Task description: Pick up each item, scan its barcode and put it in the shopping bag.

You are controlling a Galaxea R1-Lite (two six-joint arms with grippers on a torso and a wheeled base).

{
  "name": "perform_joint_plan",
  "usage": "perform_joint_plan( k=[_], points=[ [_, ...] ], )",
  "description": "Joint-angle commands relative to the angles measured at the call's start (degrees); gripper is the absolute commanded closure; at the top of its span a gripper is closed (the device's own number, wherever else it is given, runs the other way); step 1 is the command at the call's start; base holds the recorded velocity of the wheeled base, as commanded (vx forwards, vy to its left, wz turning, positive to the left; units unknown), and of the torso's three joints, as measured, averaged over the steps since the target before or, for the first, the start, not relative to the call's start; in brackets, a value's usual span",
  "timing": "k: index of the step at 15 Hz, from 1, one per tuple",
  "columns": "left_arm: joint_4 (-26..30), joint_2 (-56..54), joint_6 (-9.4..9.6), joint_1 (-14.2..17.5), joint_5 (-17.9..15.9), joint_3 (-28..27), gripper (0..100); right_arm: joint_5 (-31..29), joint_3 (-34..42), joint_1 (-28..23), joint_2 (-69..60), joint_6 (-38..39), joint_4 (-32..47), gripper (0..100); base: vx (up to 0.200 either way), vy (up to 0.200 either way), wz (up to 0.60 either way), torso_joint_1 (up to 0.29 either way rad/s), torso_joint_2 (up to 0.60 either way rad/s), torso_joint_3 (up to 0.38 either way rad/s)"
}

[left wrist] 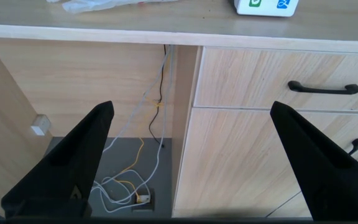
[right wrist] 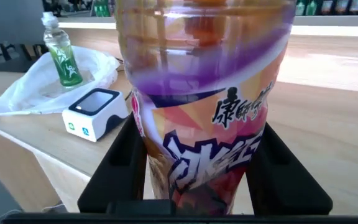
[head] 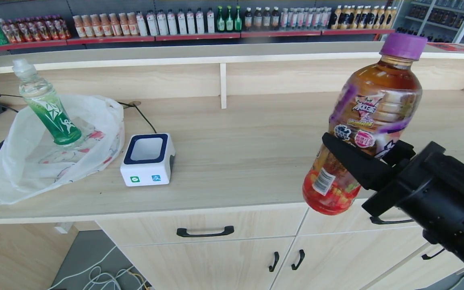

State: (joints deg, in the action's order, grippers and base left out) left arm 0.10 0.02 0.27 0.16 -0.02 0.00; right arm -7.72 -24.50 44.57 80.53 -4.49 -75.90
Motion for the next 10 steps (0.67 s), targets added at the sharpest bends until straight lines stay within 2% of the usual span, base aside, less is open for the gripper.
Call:
perform_joint_plan(
  k=[1, 7, 10],
  points=[
    [0.0, 0.0, 0.0, 0.0, 0.0, 0.0, 0, 4.6, 1.2, 0.2, -0.7, 3.2, 0.0, 100, 0.0, 0.0, 0.0, 0.0, 0.0, 0.0],
    [0.0, 0.0, 0.0, 0.0, 0.0, 0.0, 0, 18.0, -1.6, 0.1, -2.6, 16.7, 0.0, 100, 0.0, 0.0, 0.0, 0.0, 0.0, 0.0],
    [0.0, 0.0, 0.0, 0.0, -0.1, 0.0, 0, 20.0, -3.8, 0.1, -2.5, 23.0, 0.1, 100, 0.0, 0.0, 0.0, 0.0, 0.0, 0.0]
  ],
)
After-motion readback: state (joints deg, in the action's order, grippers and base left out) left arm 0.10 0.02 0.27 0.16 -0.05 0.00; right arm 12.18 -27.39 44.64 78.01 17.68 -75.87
